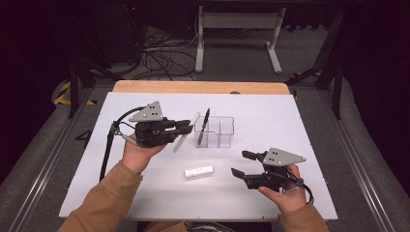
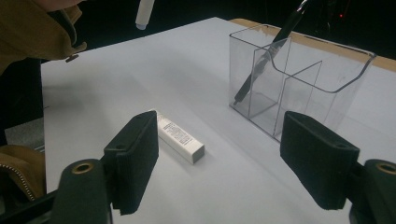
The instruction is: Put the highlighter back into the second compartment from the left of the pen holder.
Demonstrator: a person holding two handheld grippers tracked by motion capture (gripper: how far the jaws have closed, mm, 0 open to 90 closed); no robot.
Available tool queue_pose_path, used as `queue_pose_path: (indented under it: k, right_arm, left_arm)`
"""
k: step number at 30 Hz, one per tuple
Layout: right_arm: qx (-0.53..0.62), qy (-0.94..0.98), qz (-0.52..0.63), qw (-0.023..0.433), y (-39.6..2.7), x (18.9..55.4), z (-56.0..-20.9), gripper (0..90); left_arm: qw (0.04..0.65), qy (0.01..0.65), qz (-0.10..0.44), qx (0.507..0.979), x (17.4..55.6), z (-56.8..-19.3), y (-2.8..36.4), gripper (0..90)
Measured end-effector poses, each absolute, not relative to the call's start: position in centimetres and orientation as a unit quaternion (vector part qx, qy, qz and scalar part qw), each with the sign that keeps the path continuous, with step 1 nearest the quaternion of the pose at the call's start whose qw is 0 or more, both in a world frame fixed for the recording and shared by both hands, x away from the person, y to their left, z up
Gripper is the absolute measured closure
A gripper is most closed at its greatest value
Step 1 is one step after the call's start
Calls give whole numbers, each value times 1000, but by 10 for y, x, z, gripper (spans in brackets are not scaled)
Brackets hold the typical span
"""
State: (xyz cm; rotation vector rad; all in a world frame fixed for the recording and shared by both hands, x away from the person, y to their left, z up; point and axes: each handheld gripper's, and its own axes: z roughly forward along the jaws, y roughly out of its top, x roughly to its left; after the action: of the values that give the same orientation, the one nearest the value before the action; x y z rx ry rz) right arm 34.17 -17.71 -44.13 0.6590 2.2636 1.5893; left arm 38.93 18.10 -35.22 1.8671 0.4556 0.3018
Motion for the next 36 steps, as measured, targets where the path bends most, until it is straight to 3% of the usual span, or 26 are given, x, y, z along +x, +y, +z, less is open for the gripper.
queue_pose_path:
  k: [36]
  right_arm:
    - [229, 786, 554, 149, -179, 341, -441, 290]
  left_arm:
    - [570, 212, 148, 780, 434, -351, 114, 779]
